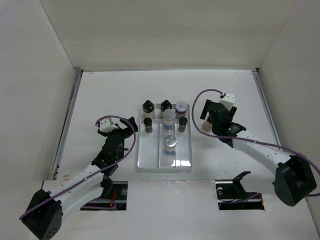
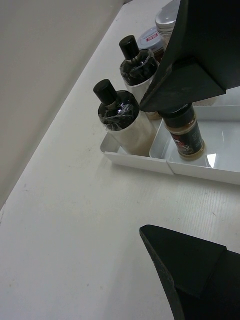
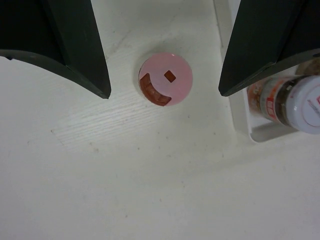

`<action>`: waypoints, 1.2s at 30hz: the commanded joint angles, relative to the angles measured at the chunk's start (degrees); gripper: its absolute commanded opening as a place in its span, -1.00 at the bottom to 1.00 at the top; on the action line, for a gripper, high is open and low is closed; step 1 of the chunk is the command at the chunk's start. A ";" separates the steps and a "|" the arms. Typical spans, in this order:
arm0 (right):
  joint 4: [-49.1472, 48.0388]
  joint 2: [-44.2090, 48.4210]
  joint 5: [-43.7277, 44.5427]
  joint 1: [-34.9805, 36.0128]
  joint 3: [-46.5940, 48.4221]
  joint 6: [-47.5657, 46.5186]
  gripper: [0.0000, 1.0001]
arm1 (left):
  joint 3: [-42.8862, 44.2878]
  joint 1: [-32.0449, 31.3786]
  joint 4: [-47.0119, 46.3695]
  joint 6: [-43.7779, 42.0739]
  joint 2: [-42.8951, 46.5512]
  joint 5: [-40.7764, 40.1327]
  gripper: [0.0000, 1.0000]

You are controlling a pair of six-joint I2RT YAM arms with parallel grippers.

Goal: Organize the condiment bottles

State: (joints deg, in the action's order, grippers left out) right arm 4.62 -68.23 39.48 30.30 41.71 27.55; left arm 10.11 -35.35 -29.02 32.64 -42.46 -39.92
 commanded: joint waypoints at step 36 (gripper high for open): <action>9.54 9.87 4.02 37.68 -1.19 8.92 -0.13 | 1.85 -0.20 -3.06 0.58 -7.11 -3.14 1.00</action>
State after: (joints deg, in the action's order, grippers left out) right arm 18.39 -57.63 43.40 67.13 38.06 35.51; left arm 10.13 -35.53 -29.82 32.80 -49.67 -41.89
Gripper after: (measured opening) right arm 0.571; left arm 0.997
